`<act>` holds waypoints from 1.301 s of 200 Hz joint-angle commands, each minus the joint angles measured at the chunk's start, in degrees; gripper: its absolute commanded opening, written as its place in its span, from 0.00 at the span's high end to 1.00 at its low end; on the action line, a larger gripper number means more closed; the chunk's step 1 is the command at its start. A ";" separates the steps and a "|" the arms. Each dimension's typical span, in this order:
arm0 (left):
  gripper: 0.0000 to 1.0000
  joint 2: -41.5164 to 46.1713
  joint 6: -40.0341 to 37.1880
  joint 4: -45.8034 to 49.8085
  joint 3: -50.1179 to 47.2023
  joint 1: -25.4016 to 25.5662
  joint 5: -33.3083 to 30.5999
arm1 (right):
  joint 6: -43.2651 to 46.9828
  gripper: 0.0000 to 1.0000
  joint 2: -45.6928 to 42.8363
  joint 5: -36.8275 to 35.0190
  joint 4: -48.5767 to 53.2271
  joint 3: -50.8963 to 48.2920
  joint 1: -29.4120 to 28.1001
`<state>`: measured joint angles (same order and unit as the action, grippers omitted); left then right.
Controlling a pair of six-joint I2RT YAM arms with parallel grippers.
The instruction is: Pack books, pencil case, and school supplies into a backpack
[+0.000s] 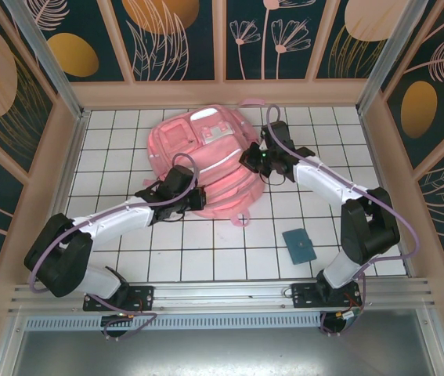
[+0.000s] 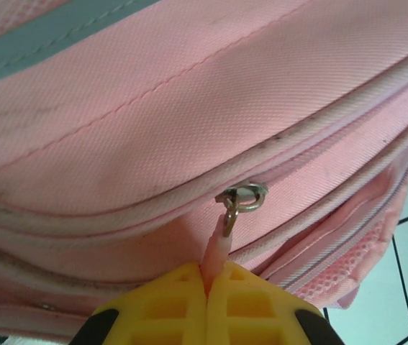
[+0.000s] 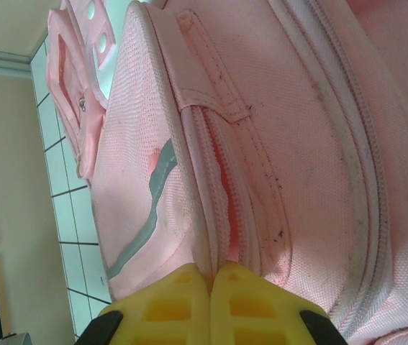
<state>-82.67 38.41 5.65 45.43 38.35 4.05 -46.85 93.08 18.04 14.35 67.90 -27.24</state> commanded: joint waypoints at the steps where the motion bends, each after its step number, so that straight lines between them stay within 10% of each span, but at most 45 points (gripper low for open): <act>1: 1.00 -0.06 5.76 5.57 -1.07 -0.83 -8.07 | 1.17 1.00 -4.37 -5.52 -0.82 1.99 0.92; 143: 1.00 6.78 15.32 11.05 -6.61 -7.89 -13.35 | 1.77 1.00 -4.90 -8.28 -0.70 2.58 1.67; 157: 0.72 6.65 13.31 10.19 -5.79 -7.87 -11.06 | 2.97 1.00 -4.83 -6.41 -0.33 3.06 1.60; 202: 0.42 10.58 7.29 13.14 -2.36 -7.94 -10.47 | 10.83 0.40 -9.20 -15.61 7.89 0.99 1.83; 260: 0.35 10.90 1.10 13.72 4.87 -7.78 -11.26 | 13.18 0.30 -20.77 -23.79 26.16 -12.45 5.71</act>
<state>-71.83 43.03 18.28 46.74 30.52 -5.26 -35.40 76.20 -2.24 27.16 60.62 -22.15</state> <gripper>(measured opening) 0.637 0.691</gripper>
